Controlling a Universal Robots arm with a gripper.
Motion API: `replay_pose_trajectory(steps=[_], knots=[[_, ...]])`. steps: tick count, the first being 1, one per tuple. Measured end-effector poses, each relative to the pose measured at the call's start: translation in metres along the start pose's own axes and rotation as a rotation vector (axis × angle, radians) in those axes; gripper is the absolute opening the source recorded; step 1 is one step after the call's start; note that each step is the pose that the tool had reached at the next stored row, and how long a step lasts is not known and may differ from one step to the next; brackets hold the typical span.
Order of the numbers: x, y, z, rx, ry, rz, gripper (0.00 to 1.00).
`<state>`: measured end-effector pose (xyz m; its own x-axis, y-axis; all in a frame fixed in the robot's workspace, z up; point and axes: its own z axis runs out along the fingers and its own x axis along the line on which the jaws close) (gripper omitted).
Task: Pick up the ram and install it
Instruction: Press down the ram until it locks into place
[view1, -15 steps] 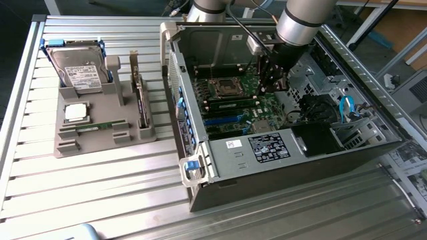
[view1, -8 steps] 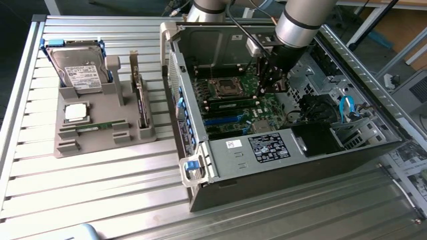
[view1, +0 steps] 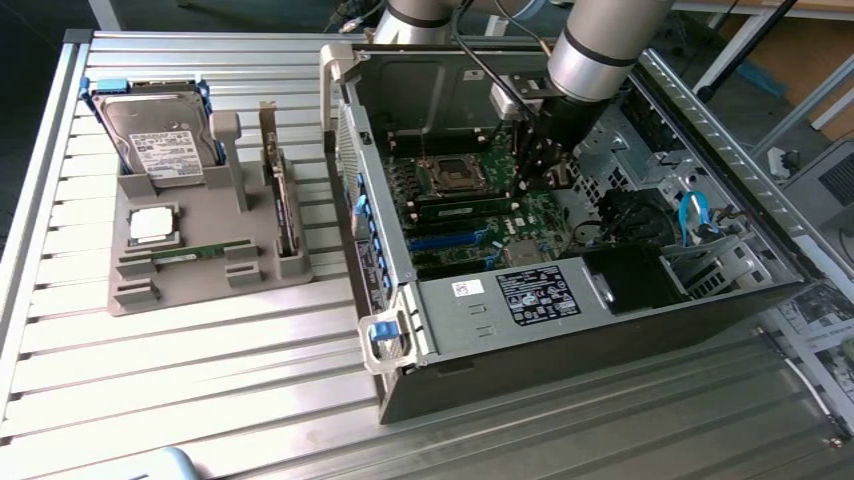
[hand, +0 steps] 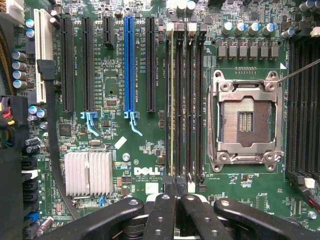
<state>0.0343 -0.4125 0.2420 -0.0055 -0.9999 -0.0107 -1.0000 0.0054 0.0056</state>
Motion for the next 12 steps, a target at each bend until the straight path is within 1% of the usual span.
replay_pose_trajectory(steps=[12], knots=[[0.0,0.0,0.0032,0.0,-0.0003,0.0,0.11]])
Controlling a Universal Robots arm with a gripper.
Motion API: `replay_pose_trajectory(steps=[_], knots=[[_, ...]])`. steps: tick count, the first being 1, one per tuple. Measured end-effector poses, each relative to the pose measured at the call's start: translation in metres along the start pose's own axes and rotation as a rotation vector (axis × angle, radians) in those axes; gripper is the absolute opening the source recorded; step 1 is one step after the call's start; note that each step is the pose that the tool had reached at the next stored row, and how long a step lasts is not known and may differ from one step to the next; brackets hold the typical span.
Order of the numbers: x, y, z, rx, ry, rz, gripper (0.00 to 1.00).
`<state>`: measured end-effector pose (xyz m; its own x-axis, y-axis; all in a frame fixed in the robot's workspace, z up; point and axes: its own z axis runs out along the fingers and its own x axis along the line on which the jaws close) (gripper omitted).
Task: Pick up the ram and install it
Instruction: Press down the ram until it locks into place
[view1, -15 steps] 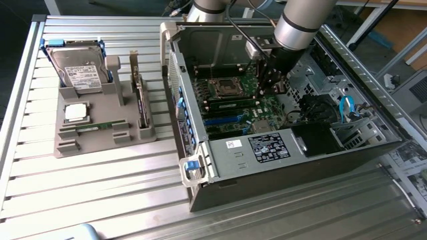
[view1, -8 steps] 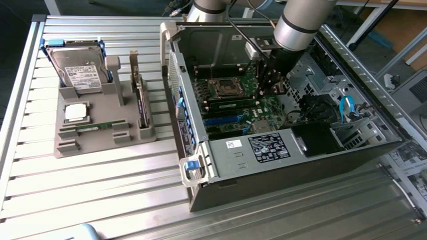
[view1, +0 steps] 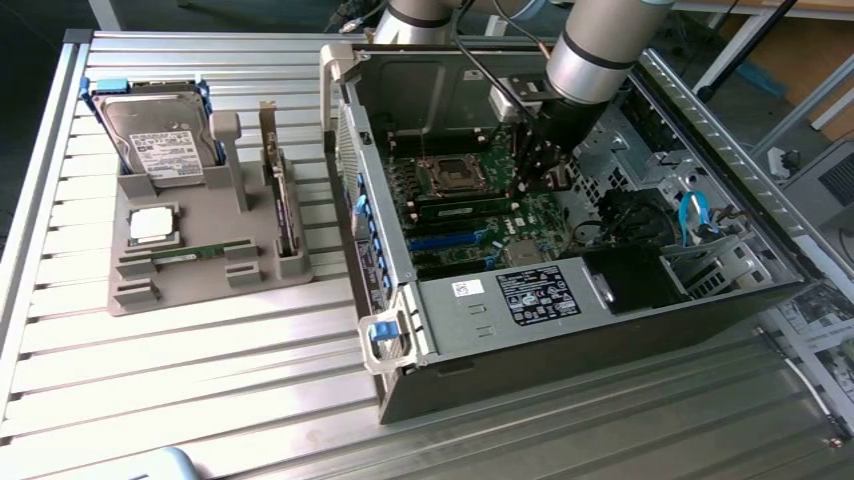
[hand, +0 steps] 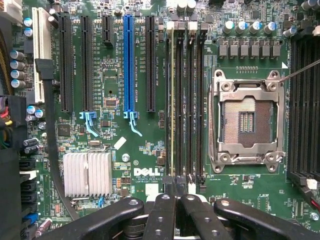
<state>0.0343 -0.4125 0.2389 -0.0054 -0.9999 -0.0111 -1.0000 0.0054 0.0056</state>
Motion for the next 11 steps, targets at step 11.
replay_pose_trajectory(steps=[11], knots=[[0.0001,0.0,0.0021,-0.0001,0.0002,0.0,0.11]])
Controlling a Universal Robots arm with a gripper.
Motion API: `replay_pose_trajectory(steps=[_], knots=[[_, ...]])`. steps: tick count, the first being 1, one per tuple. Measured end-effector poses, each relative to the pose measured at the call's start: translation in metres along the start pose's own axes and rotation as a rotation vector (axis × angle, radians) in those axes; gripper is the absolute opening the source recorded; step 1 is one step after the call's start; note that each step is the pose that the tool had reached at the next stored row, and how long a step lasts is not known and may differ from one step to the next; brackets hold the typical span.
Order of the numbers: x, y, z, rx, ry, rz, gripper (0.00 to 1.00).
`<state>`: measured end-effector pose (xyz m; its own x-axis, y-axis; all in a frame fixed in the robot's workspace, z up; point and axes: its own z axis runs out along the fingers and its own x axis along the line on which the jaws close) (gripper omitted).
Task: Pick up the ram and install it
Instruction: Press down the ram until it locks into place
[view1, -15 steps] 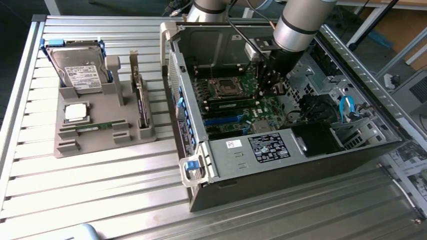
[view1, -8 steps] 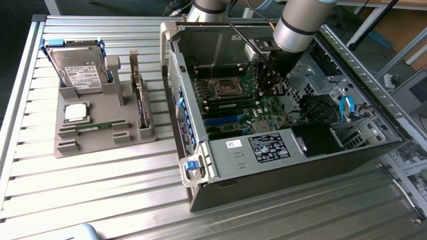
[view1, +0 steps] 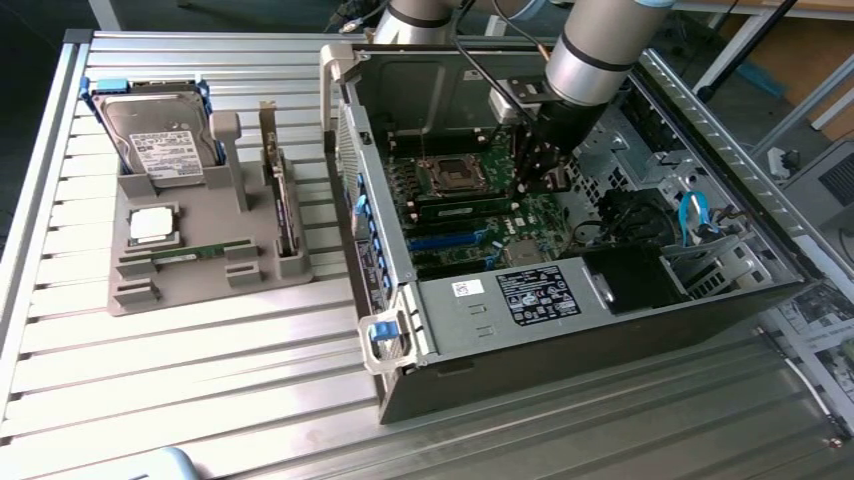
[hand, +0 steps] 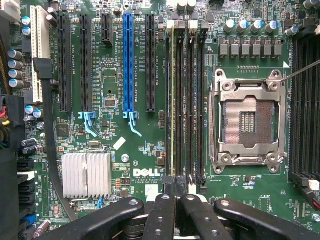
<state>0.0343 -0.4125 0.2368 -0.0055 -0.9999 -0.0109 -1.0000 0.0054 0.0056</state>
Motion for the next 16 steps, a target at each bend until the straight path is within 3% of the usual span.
replay_pose_trajectory(steps=[16], knots=[[0.0,0.0,0.0029,0.0,0.0001,0.0,0.11]])
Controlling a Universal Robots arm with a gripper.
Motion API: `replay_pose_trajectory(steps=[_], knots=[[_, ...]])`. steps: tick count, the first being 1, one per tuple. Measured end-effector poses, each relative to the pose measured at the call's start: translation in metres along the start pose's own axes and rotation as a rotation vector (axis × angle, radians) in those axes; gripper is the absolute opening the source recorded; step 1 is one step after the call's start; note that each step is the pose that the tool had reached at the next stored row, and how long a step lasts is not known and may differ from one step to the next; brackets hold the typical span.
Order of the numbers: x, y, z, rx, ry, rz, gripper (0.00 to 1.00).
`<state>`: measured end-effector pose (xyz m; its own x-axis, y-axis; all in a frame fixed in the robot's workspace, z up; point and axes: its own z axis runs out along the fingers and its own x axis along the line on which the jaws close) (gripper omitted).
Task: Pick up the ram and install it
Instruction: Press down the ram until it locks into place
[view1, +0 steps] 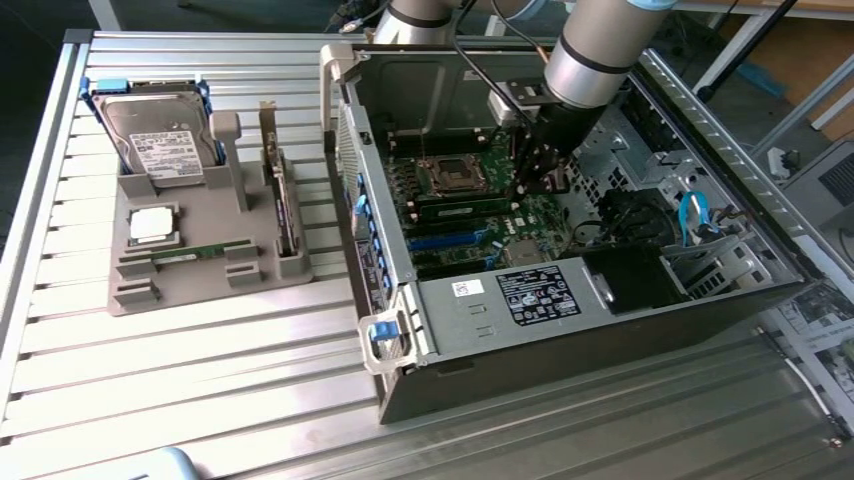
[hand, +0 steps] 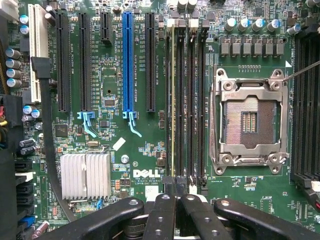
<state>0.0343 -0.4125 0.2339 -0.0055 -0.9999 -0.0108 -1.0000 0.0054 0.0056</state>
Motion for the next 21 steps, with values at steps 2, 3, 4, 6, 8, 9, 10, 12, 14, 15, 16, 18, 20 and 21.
replay_pose_trajectory(steps=[2,3,4,6,8,9,10,12,14,15,16,18,20,21], knots=[[0.0,0.0,0.0004,0.0001,-0.0003,0.0,0.11],[0.0,0.0,0.0006,0.0001,-0.0003,0.0,0.11],[0.0,0.0,0.0008,0.0001,-0.0002,0.0,0.11],[0.0,0.0,0.0009,0.0,0.0,0.0,0.11],[0.0,0.0,0.0009,0.0,-0.0001,0.0,0.11],[0.0,0.0,0.0011,0.0,-0.0002,0.0,0.11],[0.0,0.0,0.0013,0.0,-0.0002,0.0,0.11],[0.0,0.0,0.0013,0.0,-0.0001,0.0,0.11],[0.0,0.0,0.0013,0.0,-0.0001,0.0,0.11],[0.0,0.0,0.0015,0.0,-0.0001,0.0,0.11],[0.0,0.0,0.0021,0.0,-0.0002,0.0,0.11],[0.0,0.0,0.0025,0.0,0.0,0.0,0.11],[0.0,0.0,0.0025,0.0,0.0,0.0,0.11],[0.0,0.0,0.0026,0.0,-0.0002,0.0,0.11]])
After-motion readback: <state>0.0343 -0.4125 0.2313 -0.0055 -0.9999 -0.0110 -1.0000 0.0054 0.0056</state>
